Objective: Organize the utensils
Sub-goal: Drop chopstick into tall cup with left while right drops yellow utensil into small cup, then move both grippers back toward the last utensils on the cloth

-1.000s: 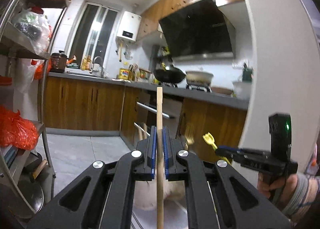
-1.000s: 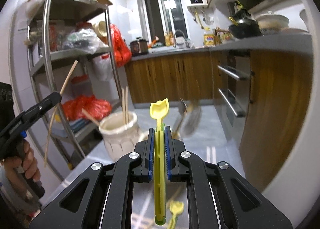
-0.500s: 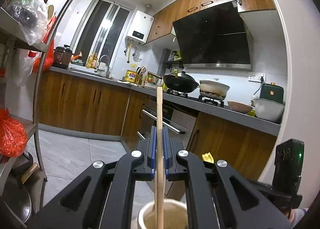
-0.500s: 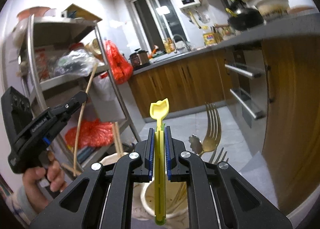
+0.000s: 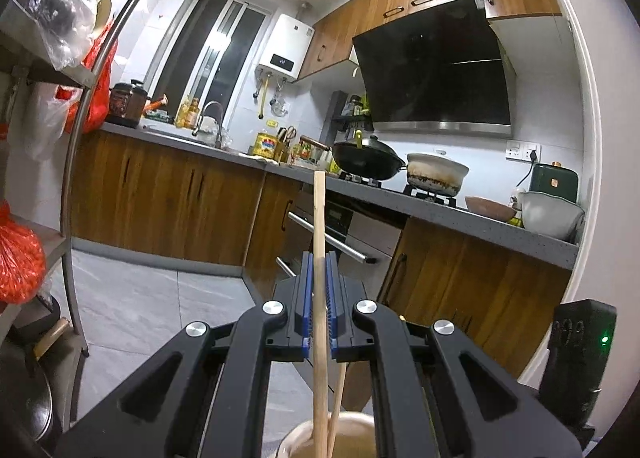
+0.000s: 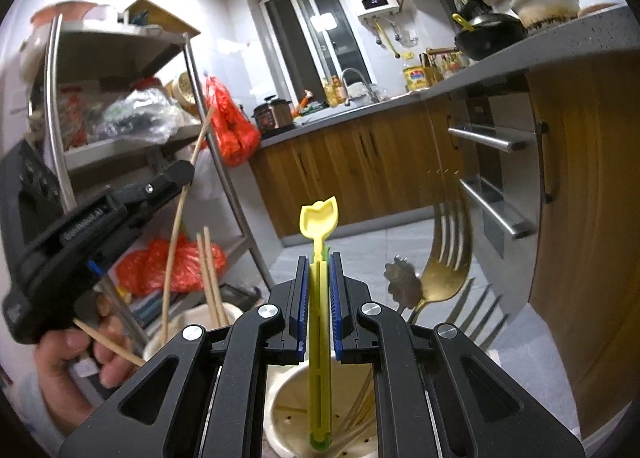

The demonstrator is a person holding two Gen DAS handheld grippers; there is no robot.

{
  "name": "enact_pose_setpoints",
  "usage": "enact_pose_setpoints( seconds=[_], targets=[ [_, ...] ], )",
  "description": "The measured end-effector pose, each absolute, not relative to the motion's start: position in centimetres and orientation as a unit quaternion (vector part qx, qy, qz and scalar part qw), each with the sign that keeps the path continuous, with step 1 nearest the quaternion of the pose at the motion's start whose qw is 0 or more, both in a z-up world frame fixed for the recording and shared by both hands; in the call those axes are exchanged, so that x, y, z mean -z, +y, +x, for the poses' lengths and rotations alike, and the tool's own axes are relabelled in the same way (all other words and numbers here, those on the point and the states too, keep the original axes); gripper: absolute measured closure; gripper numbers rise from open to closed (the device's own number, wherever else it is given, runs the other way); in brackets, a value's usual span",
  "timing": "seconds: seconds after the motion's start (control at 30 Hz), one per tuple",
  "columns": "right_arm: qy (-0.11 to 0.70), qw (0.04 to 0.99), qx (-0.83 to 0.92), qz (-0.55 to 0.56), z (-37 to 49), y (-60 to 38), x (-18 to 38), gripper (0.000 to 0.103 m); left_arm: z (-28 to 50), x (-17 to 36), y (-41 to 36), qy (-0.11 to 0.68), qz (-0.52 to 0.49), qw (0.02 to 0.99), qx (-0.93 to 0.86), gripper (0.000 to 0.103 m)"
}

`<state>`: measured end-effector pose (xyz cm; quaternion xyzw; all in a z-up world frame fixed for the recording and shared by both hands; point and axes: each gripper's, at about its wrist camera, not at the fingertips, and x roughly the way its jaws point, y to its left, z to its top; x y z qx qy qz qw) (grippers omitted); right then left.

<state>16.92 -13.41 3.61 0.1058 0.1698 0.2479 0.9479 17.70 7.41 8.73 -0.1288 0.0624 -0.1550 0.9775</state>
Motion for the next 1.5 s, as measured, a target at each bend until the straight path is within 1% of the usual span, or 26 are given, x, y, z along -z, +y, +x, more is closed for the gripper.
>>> enact_pose_setpoints(
  seconds=[0.13, 0.27, 0.57, 0.77, 0.83, 1.23, 1.5],
  targets=[
    [0.173, 0.95, -0.247, 0.079, 16.2, -12.8, -3.2, 0.092, 17.1, -8.3, 8.2, 0.076, -0.125, 0.974, 0.172, 0.097],
    [0.186, 0.947, -0.25, 0.082, 15.8, -13.5, -2.8, 0.092, 16.5, -8.1, 8.7, 0.095, -0.113, 0.971, 0.188, 0.097],
    [0.225, 0.934, -0.269, 0.073, 14.7, -13.5, -2.0, 0.092, 14.1, -7.6, 7.8, 0.157, -0.04, 0.966, 0.199, 0.097],
    [0.241, 0.931, -0.267, 0.066, 14.5, -13.4, -1.8, 0.092, 13.0, -7.6, 8.1, 0.16, -0.033, 0.969, 0.184, 0.097],
    [0.237, 0.932, -0.267, 0.068, 14.1, -13.6, -2.0, 0.086, 12.7, -7.7, 8.2, 0.159, -0.036, 0.97, 0.182, 0.097],
    [0.225, 0.942, -0.244, 0.055, 10.5, -15.3, -4.0, 0.086, 9.3, -9.4, 9.2, 0.144, -0.046, 0.974, 0.171, 0.097],
    [0.239, 0.943, -0.226, 0.053, 7.9, -17.3, -3.9, 0.086, 6.9, -8.3, 8.2, 0.165, -0.022, 0.977, 0.135, 0.097]
  ],
)
